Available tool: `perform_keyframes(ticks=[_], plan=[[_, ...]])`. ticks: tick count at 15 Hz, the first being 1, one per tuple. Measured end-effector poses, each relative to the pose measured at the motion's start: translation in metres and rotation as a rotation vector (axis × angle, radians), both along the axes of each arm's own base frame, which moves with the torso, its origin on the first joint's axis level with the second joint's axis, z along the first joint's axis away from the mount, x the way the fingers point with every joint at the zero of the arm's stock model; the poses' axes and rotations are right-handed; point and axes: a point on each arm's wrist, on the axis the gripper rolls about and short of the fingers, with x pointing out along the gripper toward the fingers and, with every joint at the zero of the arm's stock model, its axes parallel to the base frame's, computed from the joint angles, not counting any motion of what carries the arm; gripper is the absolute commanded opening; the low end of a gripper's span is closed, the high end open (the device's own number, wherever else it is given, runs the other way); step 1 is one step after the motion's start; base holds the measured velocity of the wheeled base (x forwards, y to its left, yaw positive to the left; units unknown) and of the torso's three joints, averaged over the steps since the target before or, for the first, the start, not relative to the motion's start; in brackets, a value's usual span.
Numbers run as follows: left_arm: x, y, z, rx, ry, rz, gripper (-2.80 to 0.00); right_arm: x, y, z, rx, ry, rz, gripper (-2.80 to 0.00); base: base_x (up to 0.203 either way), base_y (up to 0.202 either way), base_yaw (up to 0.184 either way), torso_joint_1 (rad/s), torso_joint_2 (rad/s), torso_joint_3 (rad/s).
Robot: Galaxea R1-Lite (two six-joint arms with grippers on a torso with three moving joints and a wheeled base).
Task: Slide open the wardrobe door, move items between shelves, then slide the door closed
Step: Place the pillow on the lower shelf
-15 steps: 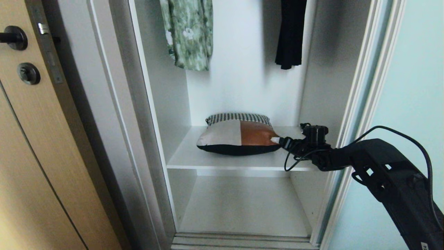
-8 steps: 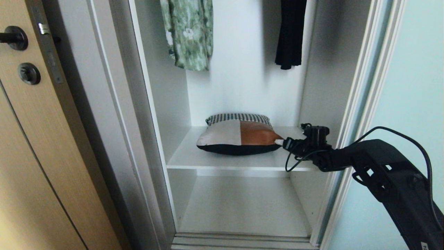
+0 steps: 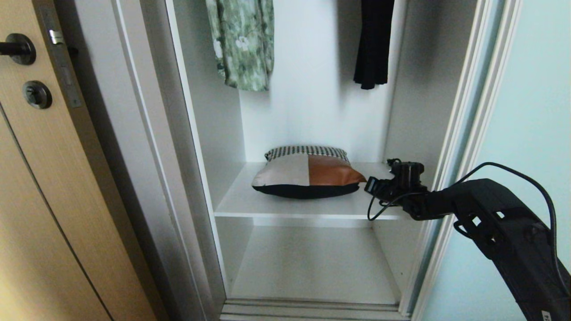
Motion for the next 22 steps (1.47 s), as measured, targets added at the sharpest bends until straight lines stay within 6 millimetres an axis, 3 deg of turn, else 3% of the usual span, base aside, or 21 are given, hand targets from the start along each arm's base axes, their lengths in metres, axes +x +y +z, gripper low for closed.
perform_keyframes(ticks=[6, 16, 17, 22], plan=[[0.0, 0.0, 0.0, 0.036, 0.011, -0.009, -2.8, -0.011, -0.014, 0.018, 0.004, 0.096, -0.04, -2.8, 0.0, 0.0, 0.0, 0.0, 0.0, 0.0], [-0.003, 0.0, 0.002, 0.025, 0.054, -0.001, -2.8, -0.077, -0.023, 0.036, -0.004, 0.249, -0.056, -2.8, 0.0, 0.0, 0.0, 0.0, 0.0, 0.0], [-0.005, 0.0, 0.006, 0.025, 0.047, 0.002, -2.8, -0.08, -0.025, 0.036, -0.004, 0.256, -0.059, -2.8, 0.0, 0.0, 0.0, 0.0, 0.0, 0.0], [-0.004, 0.0, 0.067, 0.033, 0.005, -0.006, -2.8, -0.082, -0.022, 0.038, -0.02, 0.262, -0.096, -2.8, 0.0, 0.0, 0.0, 0.0, 0.0, 0.0]])
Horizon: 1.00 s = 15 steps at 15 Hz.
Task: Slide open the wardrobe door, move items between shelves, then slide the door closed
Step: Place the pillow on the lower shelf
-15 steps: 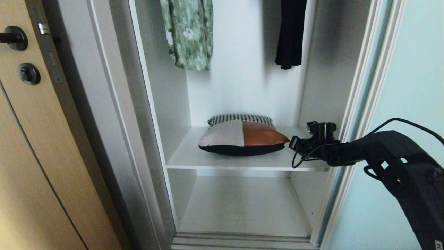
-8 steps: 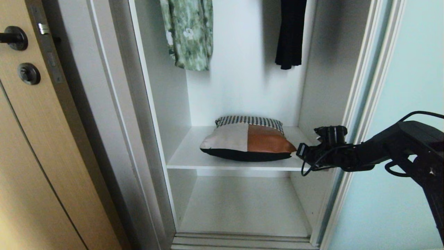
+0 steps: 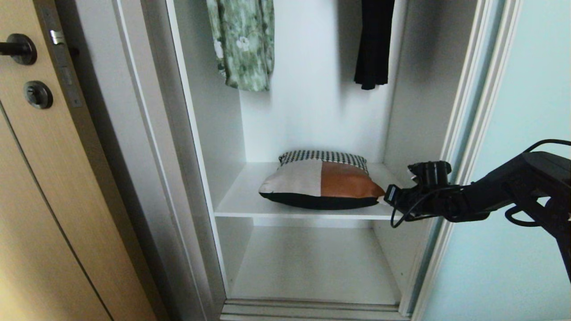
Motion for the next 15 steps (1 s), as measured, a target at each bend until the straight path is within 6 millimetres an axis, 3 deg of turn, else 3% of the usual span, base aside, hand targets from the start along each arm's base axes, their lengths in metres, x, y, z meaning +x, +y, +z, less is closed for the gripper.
perform_keyframes(ticks=[3, 6, 8, 10, 12, 15], plan=[[0.022, -0.001, 0.033, -0.001, 0.075, -0.032, -2.8, 0.002, 0.0, 0.003, 0.002, -0.012, -0.001, -2.8, 0.0, 0.0, 0.0, 0.0, 0.0, 0.0], [0.068, -0.001, 0.075, -0.006, 0.176, -0.055, -2.8, 0.005, -0.003, 0.004, 0.006, -0.025, -0.008, -2.8, 0.0, 0.0, 0.0, 0.0, 0.0, 0.0], [0.114, -0.002, 0.102, -0.022, 0.25, -0.085, -2.8, 0.007, -0.003, 0.004, 0.005, -0.034, -0.008, -2.8, 0.0, 0.0, 0.0, 0.0, 0.0, 0.0], [0.174, -0.009, 0.121, -0.055, 0.329, -0.137, -2.8, 0.008, -0.005, 0.003, -0.002, -0.037, -0.006, -2.8, 0.0, 0.0, 0.0, 0.0, 0.0, 0.0], [0.234, -0.026, 0.124, -0.092, 0.41, -0.199, -2.8, 0.009, -0.006, 0.004, -0.001, -0.053, -0.004, -2.8, 0.0, 0.0, 0.0, 0.0, 0.0, 0.0], [0.314, -0.067, 0.109, -0.145, 0.518, -0.288, -2.8, 0.009, -0.006, 0.005, 0.0, -0.087, -0.004, -2.8, 0.0, 0.0, 0.0, 0.0, 0.0, 0.0]])
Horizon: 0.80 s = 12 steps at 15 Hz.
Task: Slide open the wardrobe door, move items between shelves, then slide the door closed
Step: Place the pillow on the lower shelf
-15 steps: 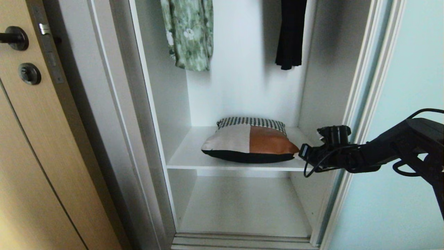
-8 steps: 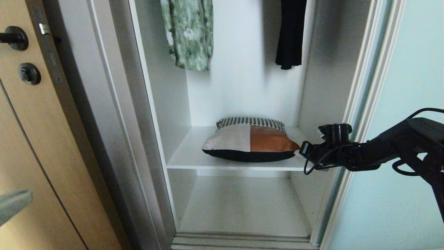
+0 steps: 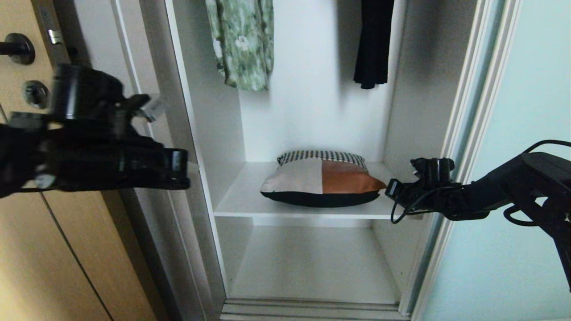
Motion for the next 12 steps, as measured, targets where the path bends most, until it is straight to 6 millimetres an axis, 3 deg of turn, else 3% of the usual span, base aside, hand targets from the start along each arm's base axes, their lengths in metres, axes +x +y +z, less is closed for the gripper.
perform_keyframes(ticks=[1, 2, 6, 12], plan=[[0.022, -0.015, -0.008, -0.025, 0.036, -0.02, -2.8, 0.0, 0.0, -0.001, 0.0, -0.004, 0.0, -2.8, 0.0, 0.0, 0.0, 0.0, 0.0, 0.0], [0.039, -0.029, -0.019, -0.046, 0.076, -0.033, 0.0, 0.0, 0.0, -0.001, 0.002, -0.009, 0.0, -2.8, 0.0, 0.0, 0.0, 0.0, 0.0, 0.0], [0.094, -0.066, -0.064, -0.119, 0.21, -0.018, 0.0, -0.001, -0.002, -0.002, 0.006, -0.003, -0.006, -2.8, 0.0, 0.0, 0.0, 0.0, 0.0, 0.0], [0.152, -0.083, -0.114, -0.27, 0.324, 0.02, 0.0, 0.001, -0.008, -0.006, 0.018, -0.018, -0.014, -2.8, 0.0, 0.0, 0.0, 0.0, 0.0, 0.0]])
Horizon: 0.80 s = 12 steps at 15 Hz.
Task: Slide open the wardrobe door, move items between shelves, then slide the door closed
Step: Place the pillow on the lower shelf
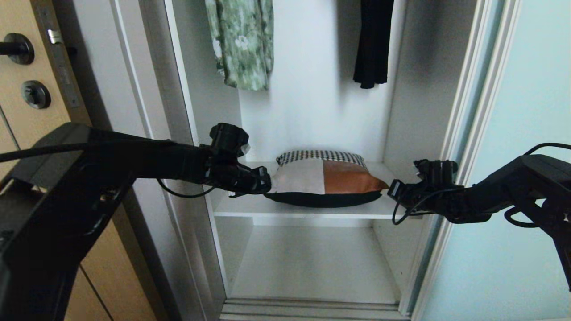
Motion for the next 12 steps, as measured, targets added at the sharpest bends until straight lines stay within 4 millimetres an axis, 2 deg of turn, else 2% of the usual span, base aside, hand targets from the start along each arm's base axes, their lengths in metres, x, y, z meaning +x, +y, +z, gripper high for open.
perform_keyframes(ticks=[3, 6, 10, 12], plan=[[0.022, 0.004, -0.025, -0.009, 0.055, 0.027, 0.0, 0.001, -0.001, -0.002, 0.0, 0.002, -0.002, -2.8, 0.0, 0.0, 0.0, 0.0, 0.0, 0.0], [0.034, 0.017, -0.047, -0.018, 0.108, 0.051, 0.0, 0.003, -0.004, -0.006, 0.001, 0.003, -0.008, -2.8, 0.0, 0.0, 0.0, 0.0, 0.0, 0.0], [0.05, 0.017, -0.068, -0.048, 0.086, 0.04, 0.0, 0.003, -0.004, -0.008, 0.011, 0.012, -0.013, -2.8, 0.0, 0.0, 0.0, 0.0, 0.0, 0.0], [0.056, 0.015, -0.072, -0.112, 0.045, 0.002, 0.0, 0.002, -0.004, -0.008, 0.011, 0.001, -0.013, -2.8, 0.0, 0.0, 0.0, 0.0, 0.0, 0.0]])
